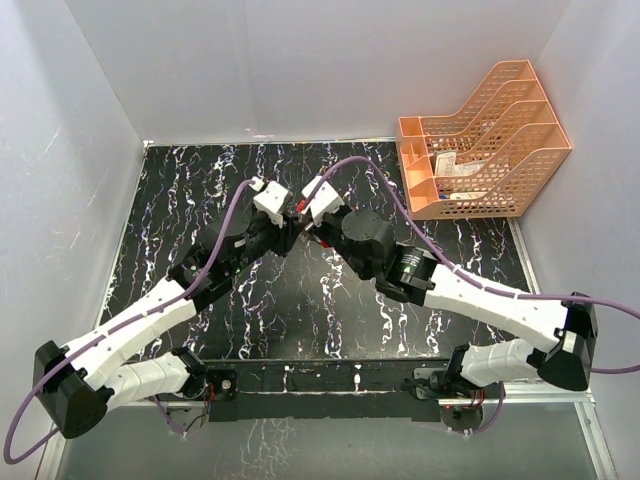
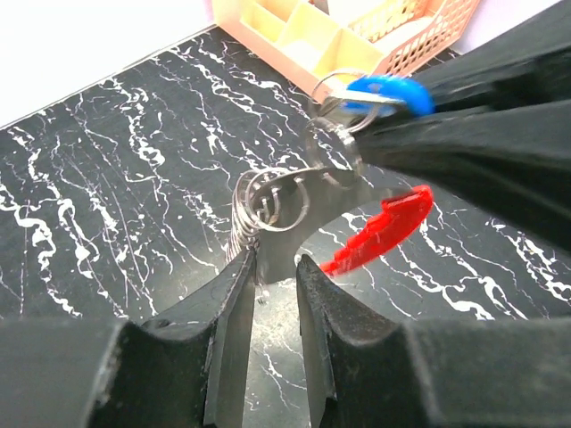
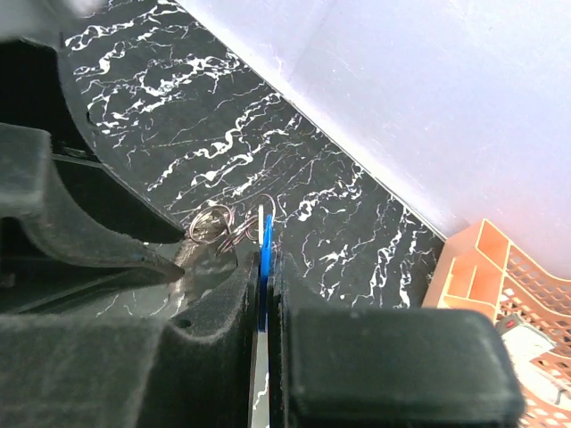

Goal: Remove the keys from the keyring

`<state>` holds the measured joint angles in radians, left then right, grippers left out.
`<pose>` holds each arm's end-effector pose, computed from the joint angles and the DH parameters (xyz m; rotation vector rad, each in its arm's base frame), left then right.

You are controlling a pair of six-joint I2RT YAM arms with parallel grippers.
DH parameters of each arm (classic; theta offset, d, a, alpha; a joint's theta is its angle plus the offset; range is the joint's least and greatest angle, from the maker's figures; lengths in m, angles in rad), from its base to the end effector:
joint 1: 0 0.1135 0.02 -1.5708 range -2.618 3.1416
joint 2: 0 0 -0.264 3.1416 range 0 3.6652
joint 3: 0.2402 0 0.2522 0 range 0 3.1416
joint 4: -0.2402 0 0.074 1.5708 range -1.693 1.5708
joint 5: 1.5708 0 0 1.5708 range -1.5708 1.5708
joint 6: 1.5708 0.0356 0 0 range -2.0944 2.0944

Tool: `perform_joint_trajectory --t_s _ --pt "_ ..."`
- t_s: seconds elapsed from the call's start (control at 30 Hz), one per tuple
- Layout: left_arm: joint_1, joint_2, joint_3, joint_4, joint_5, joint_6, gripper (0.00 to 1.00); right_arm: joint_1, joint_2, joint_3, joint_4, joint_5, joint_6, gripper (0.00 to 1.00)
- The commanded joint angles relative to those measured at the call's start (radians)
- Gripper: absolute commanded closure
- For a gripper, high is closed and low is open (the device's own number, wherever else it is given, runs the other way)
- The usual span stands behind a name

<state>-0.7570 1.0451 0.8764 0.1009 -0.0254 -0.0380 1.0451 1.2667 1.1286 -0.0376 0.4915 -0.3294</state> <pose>0.1812 -0.1699 0.3524 0.5694 1.5713 -0.5849 0.1629 0.2473 0.3727 -0.7973 1.5314 0.0990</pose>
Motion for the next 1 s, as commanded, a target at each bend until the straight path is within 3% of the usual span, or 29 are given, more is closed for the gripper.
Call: perform_joint_trajectory --t_s 0.0,0.33,0.63,0.7,0.8,0.97 --pt "-0.004 -0.074 -0.038 0.083 -0.041 -0.003 0.77 0.052 -0.024 0.089 -0.134 0.115 -0.095 1.00" --pt "-0.004 -0.171 -0.057 0.087 -0.024 -0.010 0.79 0.126 -0.119 0.050 -0.067 0.290 -0.293 1.00" --pt "-0.004 -0.177 -0.010 0.094 0.198 -0.057 0.95 0.127 -0.100 0.047 -0.020 0.284 -0.286 1.00" --pt "-0.004 -0.175 -0.001 0.108 0.281 -0.057 0.93 0.128 -0.099 0.046 -0.014 0.282 -0.282 1.00" --pt "-0.004 -0.185 -0.005 0.160 0.387 -0.064 0.80 0.129 -0.100 0.048 -0.012 0.280 -0.278 1.00" --pt "-0.004 -0.196 -0.045 0.278 0.420 -0.077 0.73 0.128 -0.106 0.045 -0.012 0.275 -0.264 1.00"
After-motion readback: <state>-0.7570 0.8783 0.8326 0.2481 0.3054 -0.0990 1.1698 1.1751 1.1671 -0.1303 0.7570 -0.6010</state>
